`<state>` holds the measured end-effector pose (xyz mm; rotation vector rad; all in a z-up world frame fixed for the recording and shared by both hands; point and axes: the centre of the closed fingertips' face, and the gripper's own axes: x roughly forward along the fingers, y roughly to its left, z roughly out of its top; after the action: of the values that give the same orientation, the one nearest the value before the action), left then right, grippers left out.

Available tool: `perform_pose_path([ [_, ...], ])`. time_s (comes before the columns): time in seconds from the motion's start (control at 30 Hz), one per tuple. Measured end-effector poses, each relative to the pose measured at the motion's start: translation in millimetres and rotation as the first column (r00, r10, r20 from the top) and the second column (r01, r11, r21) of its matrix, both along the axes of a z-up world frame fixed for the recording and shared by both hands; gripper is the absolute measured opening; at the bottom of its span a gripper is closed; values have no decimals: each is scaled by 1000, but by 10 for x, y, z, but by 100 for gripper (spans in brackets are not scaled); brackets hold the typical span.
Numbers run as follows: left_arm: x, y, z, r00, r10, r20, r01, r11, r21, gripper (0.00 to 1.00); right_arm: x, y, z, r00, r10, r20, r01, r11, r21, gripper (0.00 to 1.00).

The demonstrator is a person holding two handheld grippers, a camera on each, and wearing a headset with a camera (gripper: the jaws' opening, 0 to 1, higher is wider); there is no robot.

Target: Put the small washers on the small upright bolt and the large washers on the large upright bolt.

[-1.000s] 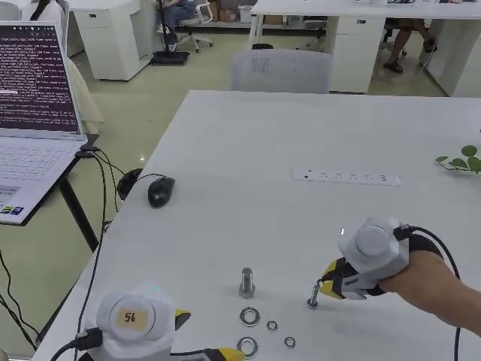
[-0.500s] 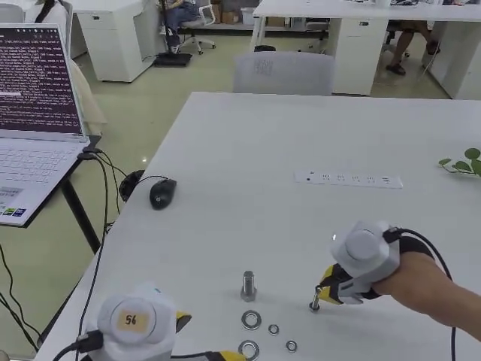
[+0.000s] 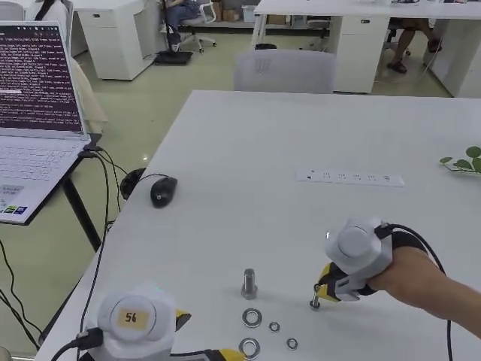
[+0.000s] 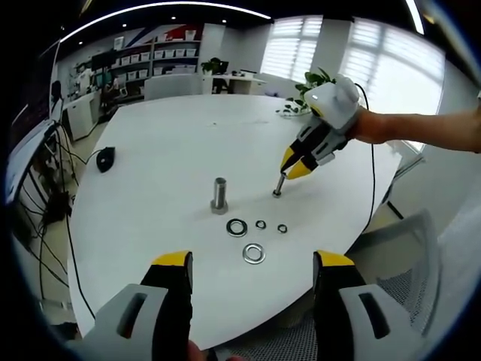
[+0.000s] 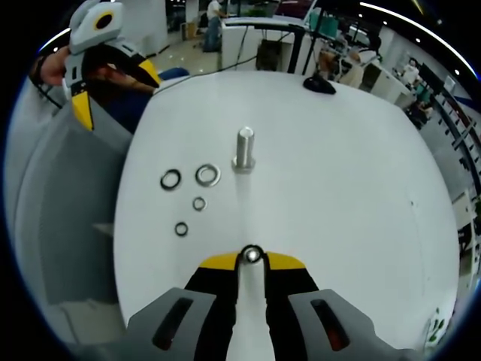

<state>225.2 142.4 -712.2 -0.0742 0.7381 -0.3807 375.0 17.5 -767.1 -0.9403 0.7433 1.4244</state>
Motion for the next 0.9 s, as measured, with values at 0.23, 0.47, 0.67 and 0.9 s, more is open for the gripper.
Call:
perform_pose_path([
  [0.23,-14,-11,-15,1000,-1,-4,1,1000,-1,64,-38,-11,-15,999,31,7,-31,999,-29,13],
  [0.47,-13,-28,-6,1000,-4,-2,4,1000,0,64,-26,2,-52,998,57,19,-56,996,-65,13],
  [0.67,-18,-3,-16,1000,1,-3,-1,1000,1,64,-7,-12,-161,998,59,11,-58,993,-99,13],
  [0.9,-41,21,-20,1000,10,-5,-10,1000,1,64,25,-29,-360,1000,17,-8,-18,993,-116,13],
])
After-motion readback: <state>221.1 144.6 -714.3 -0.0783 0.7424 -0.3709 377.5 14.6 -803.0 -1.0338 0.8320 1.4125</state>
